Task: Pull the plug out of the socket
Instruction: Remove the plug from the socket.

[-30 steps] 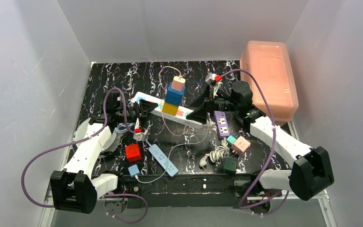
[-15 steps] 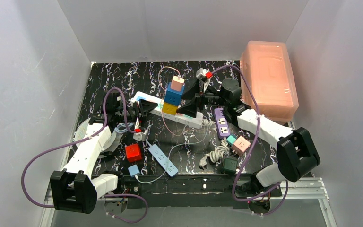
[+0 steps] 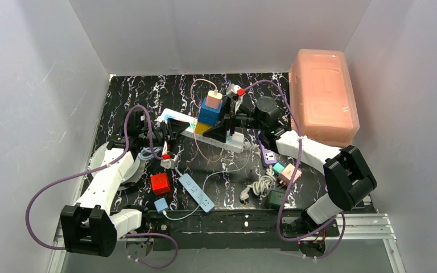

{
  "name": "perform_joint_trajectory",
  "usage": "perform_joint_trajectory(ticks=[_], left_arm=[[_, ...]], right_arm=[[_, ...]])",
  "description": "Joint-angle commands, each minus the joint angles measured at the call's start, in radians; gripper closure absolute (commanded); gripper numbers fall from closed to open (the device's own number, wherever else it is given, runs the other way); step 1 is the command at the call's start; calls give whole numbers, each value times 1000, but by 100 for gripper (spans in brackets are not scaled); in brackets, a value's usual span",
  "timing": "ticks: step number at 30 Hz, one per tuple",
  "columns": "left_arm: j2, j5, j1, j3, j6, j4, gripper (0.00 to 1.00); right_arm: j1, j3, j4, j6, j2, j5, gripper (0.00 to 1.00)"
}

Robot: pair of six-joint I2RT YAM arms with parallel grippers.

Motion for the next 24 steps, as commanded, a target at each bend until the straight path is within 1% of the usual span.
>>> perform_joint_trajectory(ticks=[1, 4, 7, 10, 13, 15, 18, 19, 20, 24], left_arm=[[-36, 158, 3, 68, 277, 101, 100], [-36, 151, 4, 66, 258, 116, 100], [-42, 149, 4, 57, 240, 134, 100], [-47, 146, 4, 55, 238, 129, 100], [-50, 143, 3, 53, 236, 131, 100], [-52, 139, 4, 51, 231, 132, 100], [-58, 137, 4, 47, 223, 134, 100], [-58, 137, 4, 46, 223, 133, 100], [-59, 137, 4, 45, 223, 133, 100], [-59, 144, 4, 39, 241, 121, 100]], right_arm=[[44, 12, 116, 14, 19, 82, 9], [64, -27, 186, 31, 31, 148, 15], [74, -54, 238, 54, 37, 189, 26], [73, -58, 269, 70, 35, 202, 43], [74, -57, 301, 77, 24, 207, 62], [74, -66, 346, 89, 21, 209, 71], [74, -53, 339, 100, 17, 200, 87], [74, -52, 347, 108, 17, 200, 97], [74, -52, 352, 114, 17, 204, 99], [74, -39, 345, 111, 5, 209, 99]])
